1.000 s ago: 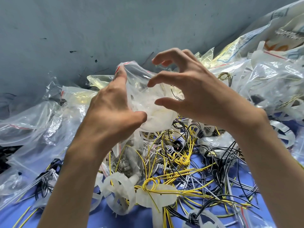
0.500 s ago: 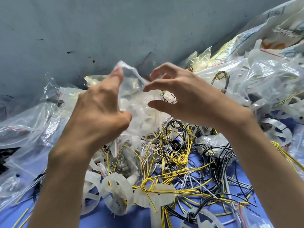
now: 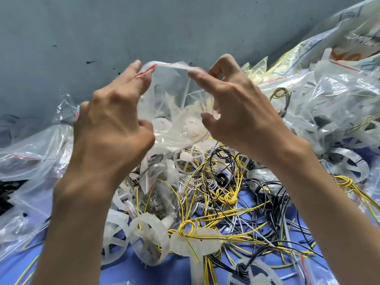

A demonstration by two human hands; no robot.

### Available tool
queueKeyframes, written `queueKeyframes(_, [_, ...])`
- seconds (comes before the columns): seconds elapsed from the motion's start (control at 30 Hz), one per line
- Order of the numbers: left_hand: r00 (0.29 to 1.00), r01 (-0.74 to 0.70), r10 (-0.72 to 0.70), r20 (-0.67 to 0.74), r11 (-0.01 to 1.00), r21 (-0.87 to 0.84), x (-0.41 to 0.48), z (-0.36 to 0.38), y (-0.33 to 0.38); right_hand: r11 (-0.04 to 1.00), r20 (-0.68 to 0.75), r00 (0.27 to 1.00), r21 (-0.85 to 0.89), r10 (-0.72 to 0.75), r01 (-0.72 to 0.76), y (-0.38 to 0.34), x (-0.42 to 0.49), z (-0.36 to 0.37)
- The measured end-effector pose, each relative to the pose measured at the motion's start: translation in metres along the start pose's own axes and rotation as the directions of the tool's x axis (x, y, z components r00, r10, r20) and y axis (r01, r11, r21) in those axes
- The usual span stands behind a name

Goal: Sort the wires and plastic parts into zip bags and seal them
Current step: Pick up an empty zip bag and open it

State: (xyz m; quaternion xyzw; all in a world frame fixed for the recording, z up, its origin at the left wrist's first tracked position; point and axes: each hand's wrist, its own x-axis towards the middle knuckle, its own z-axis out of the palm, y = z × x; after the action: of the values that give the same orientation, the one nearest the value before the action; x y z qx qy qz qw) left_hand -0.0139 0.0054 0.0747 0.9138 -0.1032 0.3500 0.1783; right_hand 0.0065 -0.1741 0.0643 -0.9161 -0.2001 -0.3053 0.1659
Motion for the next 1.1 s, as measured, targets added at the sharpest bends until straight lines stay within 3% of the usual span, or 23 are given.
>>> queueKeyframes(0.2, [0.974, 0.130, -0.137, 0.183, 0.990, 0.050, 0.000, 0.001, -0.007, 0.998, 0.106, 0.993, -0.037, 0.059, -0.056, 0.006, 0.000, -0.009])
queueKeyframes(0.5, [0.930, 0.093, -0.104, 0.352, 0.995, 0.049, -0.003, 0.001, -0.003, 0.996, 0.295, 0.955, -0.084, 0.025, -0.001, 0.000, -0.009, -0.016])
queueKeyframes(0.87, [0.970, 0.052, -0.037, 0.240, 0.997, -0.054, -0.002, 0.000, -0.002, 0.990, 0.334, 0.941, -0.142, 0.052, -0.004, -0.007, -0.009, -0.012])
queueKeyframes(1.1, [0.965, 0.119, -0.103, 0.242, 0.992, -0.051, 0.001, -0.005, -0.011, 0.993, 0.330, 0.940, -0.103, 0.093, -0.063, -0.001, -0.010, -0.016])
